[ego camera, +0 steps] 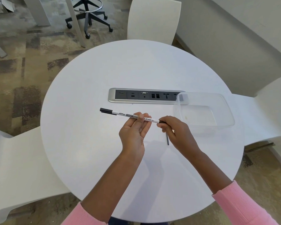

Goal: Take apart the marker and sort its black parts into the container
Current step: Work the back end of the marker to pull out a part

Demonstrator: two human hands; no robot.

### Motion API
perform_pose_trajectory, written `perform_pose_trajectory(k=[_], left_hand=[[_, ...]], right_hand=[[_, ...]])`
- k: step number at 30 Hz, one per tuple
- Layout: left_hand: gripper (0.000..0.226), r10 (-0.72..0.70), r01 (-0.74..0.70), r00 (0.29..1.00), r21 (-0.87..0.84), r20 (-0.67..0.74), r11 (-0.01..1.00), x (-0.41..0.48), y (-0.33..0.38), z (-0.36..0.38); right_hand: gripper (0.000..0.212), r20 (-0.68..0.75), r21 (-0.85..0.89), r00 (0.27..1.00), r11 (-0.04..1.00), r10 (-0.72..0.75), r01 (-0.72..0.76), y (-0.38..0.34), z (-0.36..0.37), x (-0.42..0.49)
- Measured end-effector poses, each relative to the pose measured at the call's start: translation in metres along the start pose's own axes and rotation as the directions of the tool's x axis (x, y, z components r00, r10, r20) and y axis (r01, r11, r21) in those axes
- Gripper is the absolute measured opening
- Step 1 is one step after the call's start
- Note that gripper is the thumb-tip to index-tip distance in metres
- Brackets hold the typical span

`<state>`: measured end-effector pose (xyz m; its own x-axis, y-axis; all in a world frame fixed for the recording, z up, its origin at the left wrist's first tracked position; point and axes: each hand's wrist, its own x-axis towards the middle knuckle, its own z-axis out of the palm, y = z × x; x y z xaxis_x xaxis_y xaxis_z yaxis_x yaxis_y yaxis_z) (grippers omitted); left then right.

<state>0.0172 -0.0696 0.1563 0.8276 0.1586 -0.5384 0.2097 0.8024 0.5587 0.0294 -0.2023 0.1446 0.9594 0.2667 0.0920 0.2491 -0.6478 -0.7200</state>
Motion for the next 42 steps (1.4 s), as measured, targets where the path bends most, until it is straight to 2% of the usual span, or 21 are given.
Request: perform_pose_trajectory(k=[3, 6, 8, 10, 12, 17, 19, 22, 24, 26, 29, 32, 36, 37, 39, 42], left_hand=[[0.012, 0.006, -0.006, 1.000, 0.007, 0.002, 1.000, 0.000, 0.000, 0.000], [0.009, 0.006, -0.006, 1.000, 0.006, 0.001, 1.000, -0.001, -0.002, 0.000], [0.009, 0.010, -0.010, 1.000, 0.012, 0.004, 1.000, -0.002, -0.003, -0.001], [0.010, 0.015, -0.015, 1.000, 0.017, 0.006, 1.000, -0.002, -0.004, -0.002], [0.010, 0.014, -0.014, 1.000, 0.019, 0.005, 1.000, -0.003, -0.004, -0.002], [0.010, 0.014, -0.014, 1.000, 0.017, 0.010, 1.000, -0.005, -0.005, -0.002], [0.009, 0.020, -0.020, 1.000, 0.018, 0.017, 1.000, -0.005, -0.004, -0.003], [0.009, 0.025, -0.026, 1.000, 0.018, 0.017, 1.000, -0.004, -0.004, -0.005], [0.010, 0.023, -0.023, 1.000, 0.015, 0.017, 1.000, -0.004, -0.005, -0.007], [0.010, 0.018, -0.019, 1.000, 0.020, 0.013, 1.000, -0.004, -0.006, -0.008], [0.009, 0.017, -0.017, 1.000, 0.017, 0.004, 1.000, -0.004, -0.006, -0.010], [0.010, 0.023, -0.023, 1.000, 0.011, -0.001, 1.000, -0.002, -0.004, -0.010], [0.011, 0.033, -0.033, 0.999, 0.018, 0.007, 0.999, 0.000, -0.001, -0.010], [0.011, 0.031, -0.031, 0.999, 0.020, 0.009, 0.999, 0.001, -0.001, -0.010], [0.011, 0.025, -0.025, 1.000, 0.022, 0.008, 0.999, 0.001, -0.001, -0.010], [0.011, 0.018, -0.018, 1.000, 0.022, 0.001, 1.000, 0.002, -0.001, -0.011]], right_hand=[[0.008, 0.043, 0.263, 0.986, 0.951, 0.159, -0.165, -0.005, 0.000, -0.001], [0.017, 0.120, 0.538, 0.948, 0.783, 0.296, -0.313, -0.010, 0.003, -0.001], [0.021, 0.145, 0.624, 0.925, 0.694, 0.350, -0.360, -0.012, 0.004, -0.002], [0.018, 0.145, 0.640, 0.917, 0.671, 0.372, -0.374, -0.012, 0.003, -0.003], [0.016, 0.110, 0.635, 0.926, 0.692, 0.360, -0.344, -0.012, 0.002, -0.004], [0.030, -0.079, 0.472, 0.951, 0.851, 0.299, -0.228, -0.013, 0.004, -0.008], [0.030, -0.076, 0.512, 0.947, 0.827, 0.313, -0.232, -0.013, 0.004, -0.010], [0.009, 0.063, 0.665, 0.914, 0.666, 0.402, -0.339, -0.015, 0.006, -0.009], [0.018, 0.126, 0.675, 0.887, 0.617, 0.443, -0.404, -0.013, 0.007, -0.009], [0.021, 0.129, 0.656, 0.886, 0.631, 0.446, -0.414, -0.012, 0.007, -0.009], [0.010, 0.081, 0.655, 0.913, 0.669, 0.400, -0.351, -0.013, 0.006, -0.009], [0.022, 0.030, 0.627, 0.933, 0.719, 0.360, -0.298, -0.014, 0.006, -0.007], [0.007, 0.124, 0.693, 0.897, 0.609, 0.425, -0.385, -0.018, 0.009, -0.007], [0.012, 0.138, 0.702, 0.886, 0.588, 0.443, -0.403, -0.017, 0.010, -0.006], [0.017, 0.138, 0.698, 0.883, 0.588, 0.449, -0.409, -0.015, 0.010, -0.006], [0.013, 0.105, 0.687, 0.904, 0.627, 0.415, -0.367, -0.016, 0.009, -0.006]])
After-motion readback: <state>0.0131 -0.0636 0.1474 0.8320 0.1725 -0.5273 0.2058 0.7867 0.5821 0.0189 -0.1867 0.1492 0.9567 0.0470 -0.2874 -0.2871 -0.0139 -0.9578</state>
